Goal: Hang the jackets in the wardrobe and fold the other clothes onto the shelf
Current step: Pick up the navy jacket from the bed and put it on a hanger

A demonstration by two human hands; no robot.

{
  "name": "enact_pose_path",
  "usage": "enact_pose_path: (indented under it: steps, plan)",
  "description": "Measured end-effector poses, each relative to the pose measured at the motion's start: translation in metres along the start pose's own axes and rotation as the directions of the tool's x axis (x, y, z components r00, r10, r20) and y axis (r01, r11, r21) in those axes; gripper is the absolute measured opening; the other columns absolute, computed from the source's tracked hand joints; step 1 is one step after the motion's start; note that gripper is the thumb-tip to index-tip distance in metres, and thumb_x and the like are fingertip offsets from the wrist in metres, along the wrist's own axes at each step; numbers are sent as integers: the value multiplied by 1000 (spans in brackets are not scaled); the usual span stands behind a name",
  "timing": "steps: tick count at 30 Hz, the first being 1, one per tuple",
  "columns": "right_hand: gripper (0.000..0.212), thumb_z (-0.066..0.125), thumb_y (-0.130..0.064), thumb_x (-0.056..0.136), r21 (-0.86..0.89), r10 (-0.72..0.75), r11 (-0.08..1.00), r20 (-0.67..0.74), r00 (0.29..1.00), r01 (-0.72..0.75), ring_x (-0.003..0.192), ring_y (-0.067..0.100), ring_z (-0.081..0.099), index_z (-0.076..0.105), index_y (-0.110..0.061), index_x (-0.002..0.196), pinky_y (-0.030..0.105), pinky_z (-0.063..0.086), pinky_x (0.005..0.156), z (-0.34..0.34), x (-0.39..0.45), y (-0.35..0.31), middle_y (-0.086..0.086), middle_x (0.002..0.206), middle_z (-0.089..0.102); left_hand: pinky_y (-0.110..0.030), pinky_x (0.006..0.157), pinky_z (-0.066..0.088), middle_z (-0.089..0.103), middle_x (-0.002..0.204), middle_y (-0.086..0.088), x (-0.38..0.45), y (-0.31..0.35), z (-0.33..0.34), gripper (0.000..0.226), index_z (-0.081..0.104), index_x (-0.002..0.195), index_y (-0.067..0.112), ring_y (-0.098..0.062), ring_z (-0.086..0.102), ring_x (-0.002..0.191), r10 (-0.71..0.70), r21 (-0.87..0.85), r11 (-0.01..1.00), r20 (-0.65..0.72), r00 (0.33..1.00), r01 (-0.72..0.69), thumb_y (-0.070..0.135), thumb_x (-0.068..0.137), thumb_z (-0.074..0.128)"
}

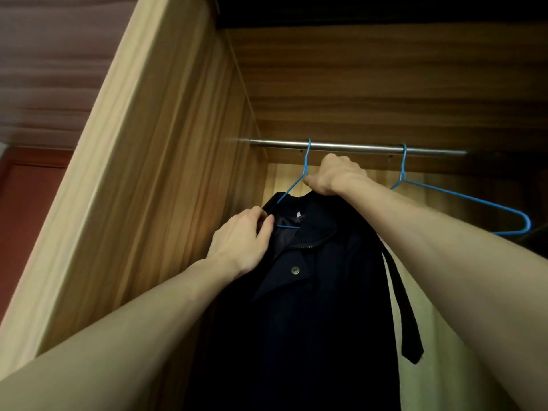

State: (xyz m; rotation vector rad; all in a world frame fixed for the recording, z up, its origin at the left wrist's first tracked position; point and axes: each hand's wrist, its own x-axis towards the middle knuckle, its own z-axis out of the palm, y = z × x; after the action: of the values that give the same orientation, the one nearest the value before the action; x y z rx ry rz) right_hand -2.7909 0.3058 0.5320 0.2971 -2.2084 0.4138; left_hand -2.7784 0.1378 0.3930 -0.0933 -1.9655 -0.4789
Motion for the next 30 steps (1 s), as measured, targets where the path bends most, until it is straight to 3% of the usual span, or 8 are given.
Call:
enact_pose_path:
  steps: [4,7,10,12,15,21,25,30]
  plan:
    - [49,61,-56,97,-75,-98,992,63,993,103,124,34,58,59,-19,129,38,40,85,-14,-21,12,7,133,61,-36,84,43,67,122,5,-20,3,-2,36,62,122,27,-21,62,112,-12,-6,1000,27,1000,12,49,109,36]
    - [61,61,-60,94,2,-147,989,70,987,148,126,35,57,53,-21,139,39,44,89,-18,-46,21,8,137,61,-36,86,43,66,125,7,-36,9,-6,36,61,125,29,-18,61,114,-10,-14,1000,53,999,11,49,109,36]
    - [62,62,-58,94,116,-188,975,-28,982,190,128,34,57,52,-23,143,38,46,92,-18,-83,29,7,139,61,-36,88,46,64,124,9,-55,16,-13,36,59,128,29,-15,60,113,19,-1,1000,24,1000,-19,48,109,34]
    - [65,62,-56,95,111,-239,962,-108,965,251,136,31,50,47,-23,149,43,46,105,-15,-112,34,4,149,54,-36,90,49,64,122,10,-70,22,-18,37,59,128,29,-13,60,113,51,17,999,-31,998,-51,47,109,33]
    - [72,58,-53,98,3,-275,960,-199,940,282,154,23,27,34,-24,160,42,30,121,-8,-161,39,-1,168,31,-39,91,53,63,123,8,-95,31,-26,39,58,134,27,-14,60,112,70,-34,997,-93,993,-73,44,109,34]
    - [73,50,-57,102,-115,-200,977,-219,955,178,159,18,18,26,-25,164,40,25,127,10,-264,52,-3,172,21,-35,92,53,62,129,11,-163,30,-35,42,55,141,27,-9,58,117,118,-191,974,-37,992,-123,45,108,35]
    - [70,47,-58,105,-143,-128,985,-250,960,94,156,20,29,31,-21,162,42,30,125,12,-340,62,0,169,32,-30,102,45,59,141,9,-220,24,-44,45,54,145,23,-9,53,127,216,-258,945,33,976,-200,43,109,36]
    - [67,43,-60,105,-255,-25,967,-197,980,-27,151,20,37,42,-18,157,38,30,124,-4,-442,76,1,161,45,-38,114,44,58,146,4,-304,23,-51,51,57,145,18,-14,52,135,414,-316,880,142,899,-355,44,107,36]
